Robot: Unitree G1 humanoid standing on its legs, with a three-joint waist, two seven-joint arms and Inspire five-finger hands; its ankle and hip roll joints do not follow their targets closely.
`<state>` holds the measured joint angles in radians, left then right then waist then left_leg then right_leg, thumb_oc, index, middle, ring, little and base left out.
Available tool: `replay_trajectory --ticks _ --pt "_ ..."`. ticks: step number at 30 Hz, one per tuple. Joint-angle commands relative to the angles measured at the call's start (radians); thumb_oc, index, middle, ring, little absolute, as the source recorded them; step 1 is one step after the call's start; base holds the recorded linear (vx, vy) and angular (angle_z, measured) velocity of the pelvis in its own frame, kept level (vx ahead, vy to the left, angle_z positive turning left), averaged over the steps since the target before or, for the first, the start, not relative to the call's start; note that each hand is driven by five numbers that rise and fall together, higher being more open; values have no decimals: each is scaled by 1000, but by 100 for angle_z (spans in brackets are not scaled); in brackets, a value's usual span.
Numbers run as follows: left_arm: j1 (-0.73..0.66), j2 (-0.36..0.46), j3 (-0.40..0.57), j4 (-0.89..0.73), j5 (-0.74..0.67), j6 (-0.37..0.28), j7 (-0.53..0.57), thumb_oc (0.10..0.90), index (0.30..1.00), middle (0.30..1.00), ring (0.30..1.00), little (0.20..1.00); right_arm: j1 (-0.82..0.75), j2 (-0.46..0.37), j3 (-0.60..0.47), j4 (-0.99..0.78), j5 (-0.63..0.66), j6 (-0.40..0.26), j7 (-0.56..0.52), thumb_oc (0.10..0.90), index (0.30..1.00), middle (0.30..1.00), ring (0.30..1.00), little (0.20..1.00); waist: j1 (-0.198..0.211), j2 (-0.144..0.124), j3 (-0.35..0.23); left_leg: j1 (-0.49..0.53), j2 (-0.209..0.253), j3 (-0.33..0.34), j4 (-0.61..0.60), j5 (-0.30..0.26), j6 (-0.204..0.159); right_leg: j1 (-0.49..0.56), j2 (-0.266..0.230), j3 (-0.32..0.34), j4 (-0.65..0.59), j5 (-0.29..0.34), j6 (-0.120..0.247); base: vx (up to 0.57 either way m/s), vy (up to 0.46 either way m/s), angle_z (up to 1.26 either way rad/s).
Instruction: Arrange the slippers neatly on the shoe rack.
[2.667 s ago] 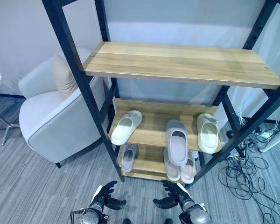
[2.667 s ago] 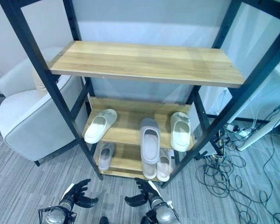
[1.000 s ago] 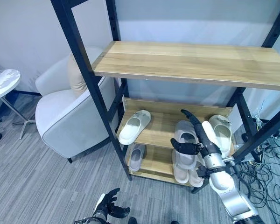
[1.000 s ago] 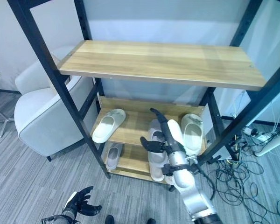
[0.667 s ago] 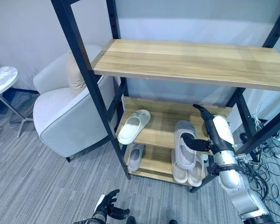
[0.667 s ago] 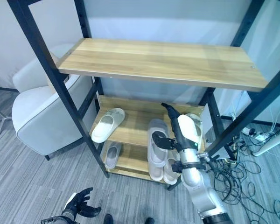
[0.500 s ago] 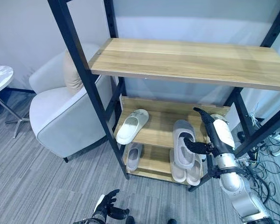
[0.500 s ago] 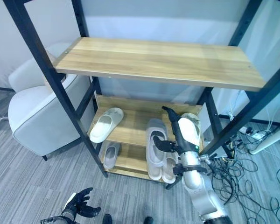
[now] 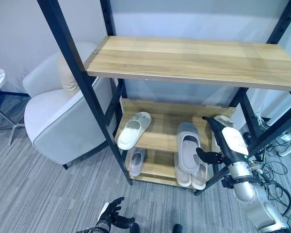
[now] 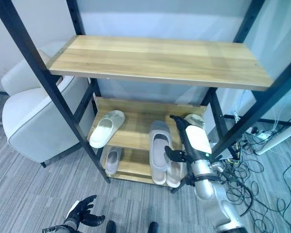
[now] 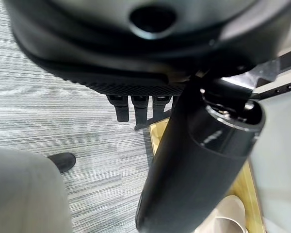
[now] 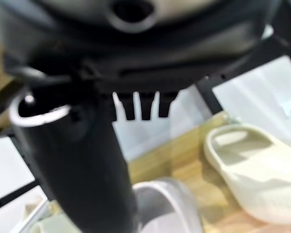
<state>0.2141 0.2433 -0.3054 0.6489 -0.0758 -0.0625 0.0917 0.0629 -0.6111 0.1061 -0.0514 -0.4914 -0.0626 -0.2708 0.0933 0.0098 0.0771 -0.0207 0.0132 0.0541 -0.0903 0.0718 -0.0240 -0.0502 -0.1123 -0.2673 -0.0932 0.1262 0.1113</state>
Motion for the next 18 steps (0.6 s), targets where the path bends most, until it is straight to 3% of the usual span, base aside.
replay_trajectory --ticks 1,18 --pt "-38 5 -30 -8 19 -58 -2 800 900 900 900 900 -144 -77 -41 -30 -5 -23 -77 800 900 900 900 900 33 16 -47 -37 -6 -93 3 -32 -46 2 -7 45 6 -55 92 -2 2 6" --pt "-32 8 -35 -5 20 -62 -6 800 900 900 900 900 -210 -115 -43 92 -59 26 -129 800 900 900 900 900 64 4 -37 -95 -11 -123 3 -14 -60 -35 -8 15 6 -52 90 5 1 5"
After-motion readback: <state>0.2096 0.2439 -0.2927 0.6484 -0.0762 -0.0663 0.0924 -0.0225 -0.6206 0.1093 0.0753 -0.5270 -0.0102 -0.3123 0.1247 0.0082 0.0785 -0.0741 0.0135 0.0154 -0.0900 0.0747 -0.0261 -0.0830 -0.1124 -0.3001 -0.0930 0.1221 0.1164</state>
